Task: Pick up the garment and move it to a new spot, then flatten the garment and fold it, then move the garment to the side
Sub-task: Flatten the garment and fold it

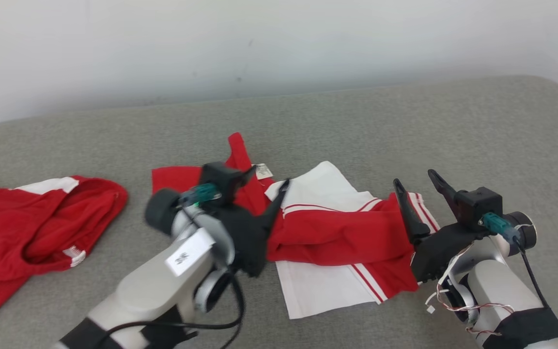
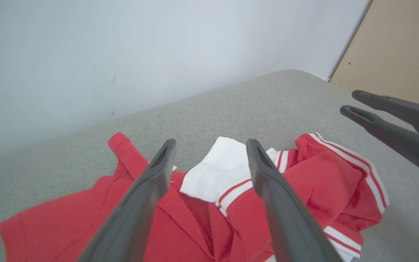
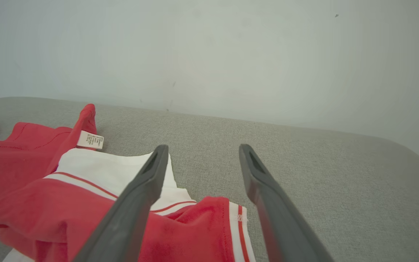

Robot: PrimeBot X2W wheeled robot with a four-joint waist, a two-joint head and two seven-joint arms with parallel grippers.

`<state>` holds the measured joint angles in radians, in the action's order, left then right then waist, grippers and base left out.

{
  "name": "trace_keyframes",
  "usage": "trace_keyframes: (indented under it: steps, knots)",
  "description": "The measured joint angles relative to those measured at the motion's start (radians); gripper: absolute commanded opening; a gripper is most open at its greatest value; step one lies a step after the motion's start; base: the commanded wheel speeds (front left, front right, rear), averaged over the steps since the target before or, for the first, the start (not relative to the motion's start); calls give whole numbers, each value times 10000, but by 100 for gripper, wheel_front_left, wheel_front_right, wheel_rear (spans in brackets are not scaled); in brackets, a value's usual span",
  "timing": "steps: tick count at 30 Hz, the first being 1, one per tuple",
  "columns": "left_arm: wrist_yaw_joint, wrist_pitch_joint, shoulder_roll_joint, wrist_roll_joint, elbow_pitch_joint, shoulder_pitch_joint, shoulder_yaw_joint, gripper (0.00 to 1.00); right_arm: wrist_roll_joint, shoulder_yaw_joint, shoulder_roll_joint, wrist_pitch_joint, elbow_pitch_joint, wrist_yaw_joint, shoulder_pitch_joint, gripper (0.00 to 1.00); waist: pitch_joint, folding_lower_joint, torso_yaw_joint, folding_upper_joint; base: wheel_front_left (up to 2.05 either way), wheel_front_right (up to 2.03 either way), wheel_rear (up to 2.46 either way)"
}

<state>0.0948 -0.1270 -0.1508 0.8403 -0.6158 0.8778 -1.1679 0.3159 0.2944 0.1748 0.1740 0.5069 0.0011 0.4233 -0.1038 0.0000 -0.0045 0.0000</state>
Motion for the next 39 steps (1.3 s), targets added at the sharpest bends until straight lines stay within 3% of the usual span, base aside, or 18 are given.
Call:
trace_keyframes:
  steps: [6, 16, 29, 39]
  knots:
    - [203, -1022, -830, 140, -192, -1013, 786, 100, 257, 29, 121, -435, 420, 278, 255, 100, 116, 0, 600, 0, 0, 0, 0]
    - [293, -1135, -1770, 337, -178, -2586, 1601, 100, 364, 219, 270, -1453, 1482, 706, 895, 100, 465, 0, 1388, 0, 0, 0, 0]
    - [293, -1233, -1526, -151, 111, -3699, 3476, 100, 491, 288, 650, -3405, 3509, 886, 2569, 100, 539, -1, 2556, 0, 0, 0, 0]
    - [293, -1233, -1225, -957, 997, -4030, 4326, 100, 523, 286, 897, -4512, 4970, 959, 3469, 100, 304, 0, 3576, 1, 0, 0, 0]
